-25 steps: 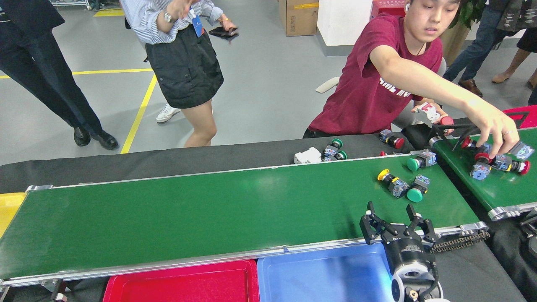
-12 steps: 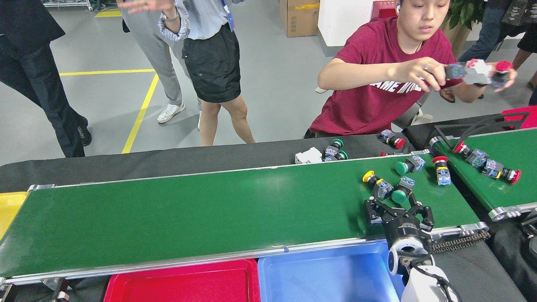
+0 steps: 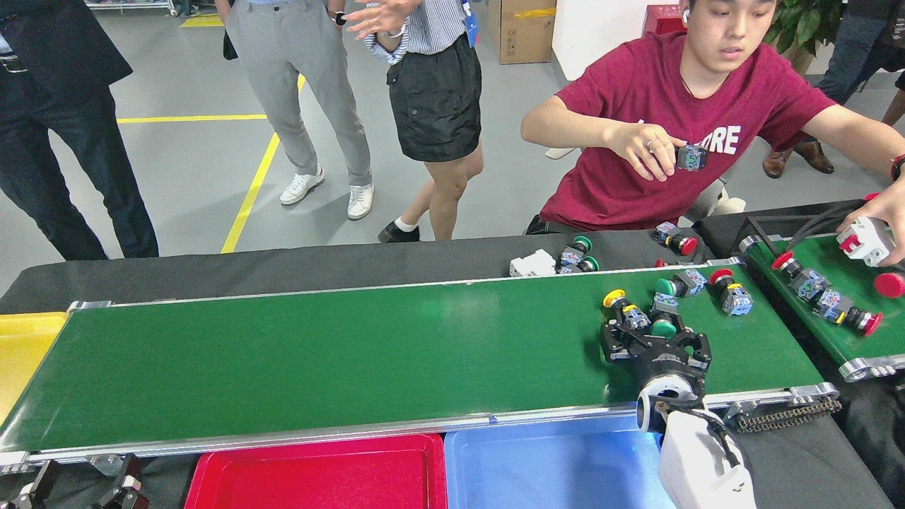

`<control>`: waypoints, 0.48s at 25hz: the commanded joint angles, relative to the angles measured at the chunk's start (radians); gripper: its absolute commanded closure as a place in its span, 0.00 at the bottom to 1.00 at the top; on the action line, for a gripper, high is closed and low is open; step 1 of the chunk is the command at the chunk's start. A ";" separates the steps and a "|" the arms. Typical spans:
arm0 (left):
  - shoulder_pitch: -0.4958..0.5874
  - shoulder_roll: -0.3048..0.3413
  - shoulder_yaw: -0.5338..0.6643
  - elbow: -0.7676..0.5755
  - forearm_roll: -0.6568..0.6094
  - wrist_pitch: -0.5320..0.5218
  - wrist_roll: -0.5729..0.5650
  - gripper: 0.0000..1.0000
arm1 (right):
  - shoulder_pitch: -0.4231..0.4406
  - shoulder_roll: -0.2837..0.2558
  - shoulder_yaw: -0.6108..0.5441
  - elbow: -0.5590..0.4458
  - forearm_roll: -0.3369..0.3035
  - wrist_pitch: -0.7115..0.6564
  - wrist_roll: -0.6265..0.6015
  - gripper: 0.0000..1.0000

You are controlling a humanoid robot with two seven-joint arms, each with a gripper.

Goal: Pick switch part from conveyor to tray

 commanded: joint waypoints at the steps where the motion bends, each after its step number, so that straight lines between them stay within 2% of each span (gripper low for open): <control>1: -0.015 0.023 -0.021 -0.014 -0.002 0.004 0.002 0.00 | -0.019 -0.038 -0.003 -0.011 -0.009 -0.048 -0.008 0.42; 2: -0.017 0.024 -0.029 -0.014 -0.002 0.004 0.002 0.00 | -0.018 -0.048 -0.003 -0.012 -0.023 -0.088 -0.008 0.51; 3: -0.020 0.024 -0.037 -0.014 -0.002 0.004 0.002 0.00 | -0.016 -0.061 -0.006 -0.014 -0.062 -0.174 -0.011 0.78; 4: -0.020 0.024 -0.038 -0.014 -0.002 0.004 0.002 0.00 | -0.015 -0.068 -0.006 -0.015 -0.083 -0.208 -0.016 0.86; 9: -0.020 0.023 -0.038 -0.015 0.002 0.006 0.002 0.00 | -0.002 -0.077 -0.006 -0.065 -0.106 -0.249 -0.023 0.87; 12: -0.017 0.028 -0.026 -0.021 0.002 0.004 0.002 0.00 | 0.081 -0.104 -0.011 -0.273 -0.135 -0.314 -0.011 0.87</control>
